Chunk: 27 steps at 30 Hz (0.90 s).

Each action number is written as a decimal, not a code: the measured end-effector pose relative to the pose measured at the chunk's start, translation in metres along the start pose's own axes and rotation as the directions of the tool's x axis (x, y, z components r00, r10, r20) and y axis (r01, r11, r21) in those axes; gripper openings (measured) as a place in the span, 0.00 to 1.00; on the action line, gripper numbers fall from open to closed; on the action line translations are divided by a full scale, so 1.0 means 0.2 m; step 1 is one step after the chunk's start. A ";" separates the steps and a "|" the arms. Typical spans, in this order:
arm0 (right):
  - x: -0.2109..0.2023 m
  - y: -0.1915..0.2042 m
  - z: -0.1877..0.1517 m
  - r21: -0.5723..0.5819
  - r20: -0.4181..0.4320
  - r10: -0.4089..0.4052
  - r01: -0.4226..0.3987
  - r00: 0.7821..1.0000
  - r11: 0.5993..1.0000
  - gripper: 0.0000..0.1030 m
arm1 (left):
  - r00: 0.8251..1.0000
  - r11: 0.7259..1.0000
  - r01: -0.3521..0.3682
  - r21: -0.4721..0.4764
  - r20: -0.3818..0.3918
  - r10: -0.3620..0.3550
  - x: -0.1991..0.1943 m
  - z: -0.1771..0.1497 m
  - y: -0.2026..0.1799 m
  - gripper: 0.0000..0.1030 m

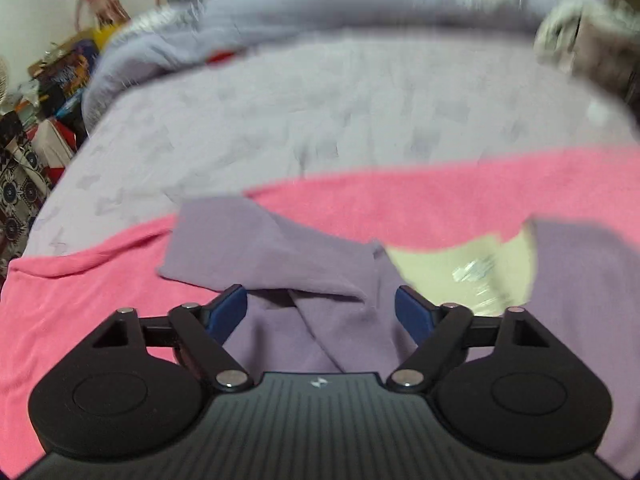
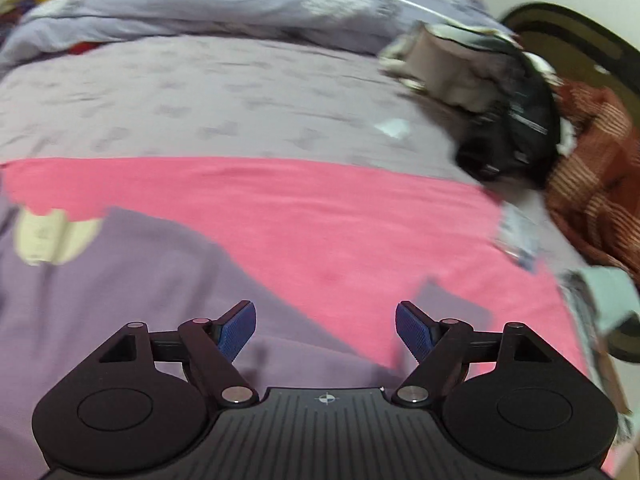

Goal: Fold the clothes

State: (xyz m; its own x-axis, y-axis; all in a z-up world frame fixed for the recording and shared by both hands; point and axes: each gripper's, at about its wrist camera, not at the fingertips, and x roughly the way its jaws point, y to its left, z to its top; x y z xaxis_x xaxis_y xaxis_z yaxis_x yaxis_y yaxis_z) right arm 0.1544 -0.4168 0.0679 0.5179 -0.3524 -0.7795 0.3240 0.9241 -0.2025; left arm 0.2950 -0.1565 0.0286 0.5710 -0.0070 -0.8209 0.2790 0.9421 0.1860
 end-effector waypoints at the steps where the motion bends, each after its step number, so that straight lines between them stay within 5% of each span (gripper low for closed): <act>1: 0.00 0.04 0.01 -0.020 -0.001 0.017 -0.017 1.000 1.000 0.75 | 1.000 1.000 0.010 -0.012 -0.028 -0.011 0.04 0.01 0.01 0.42; 3: 0.03 0.10 0.02 -0.054 -0.005 0.032 -0.032 0.999 0.998 0.75 | 1.000 0.999 -0.008 -0.037 -0.014 0.008 0.01 -0.01 0.06 0.23; 6: 0.05 0.13 0.03 -0.059 -0.014 0.057 -0.058 0.998 0.997 0.75 | 0.996 0.994 -0.082 -0.073 0.022 0.084 -0.06 -0.03 0.18 0.14; 10: 0.06 0.13 0.03 -0.037 -0.019 0.052 -0.053 0.998 0.998 0.75 | 0.961 0.937 -0.271 -0.221 -0.002 0.277 -0.16 -0.09 0.54 0.13; 15: 0.10 0.11 0.04 -0.043 -0.028 0.067 -0.068 0.997 0.997 0.75 | 0.867 0.820 -0.496 -0.286 -0.206 0.453 -0.21 -0.30 0.95 0.23; 18: 0.15 0.10 0.07 -0.087 -0.031 0.082 -0.084 0.996 0.993 0.75 | 0.763 0.747 -0.621 -0.236 -0.402 0.507 -0.16 -0.45 1.07 0.23; 19: 0.16 0.10 0.08 -0.104 -0.031 0.088 -0.091 0.996 0.990 0.75 | 0.763 0.743 -0.619 -0.255 -0.421 0.490 -0.17 -0.48 1.09 0.24; 21: 0.20 0.11 0.09 -0.143 -0.034 0.102 -0.106 0.994 0.984 0.76 | 0.812 0.763 -0.569 -0.307 -0.357 0.462 -0.23 -0.49 1.07 0.24; 22: 0.22 0.11 0.10 -0.163 -0.036 0.109 -0.113 0.993 0.980 0.76 | 0.847 0.795 -0.522 -0.308 -0.291 0.444 -0.27 -0.46 1.02 0.25; 25: 0.30 0.13 0.13 -0.206 -0.057 0.133 -0.142 0.989 0.968 0.77 | 0.948 0.926 -0.318 -0.202 -0.065 0.312 -0.33 -0.31 0.79 0.56; 27: 0.35 0.14 0.14 -0.199 -0.079 0.173 -0.186 0.982 0.962 0.77 | 0.983 0.983 -0.165 -0.079 0.064 0.170 -0.35 -0.21 0.62 0.67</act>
State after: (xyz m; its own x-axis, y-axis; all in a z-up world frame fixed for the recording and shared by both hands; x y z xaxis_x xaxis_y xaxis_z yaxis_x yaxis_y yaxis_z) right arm 0.2211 -0.4202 0.0244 0.5023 -0.1741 -0.8470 0.0580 0.9841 -0.1679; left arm 0.2584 -0.0251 0.0864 0.6587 0.1318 -0.7407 0.1189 0.9539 0.2754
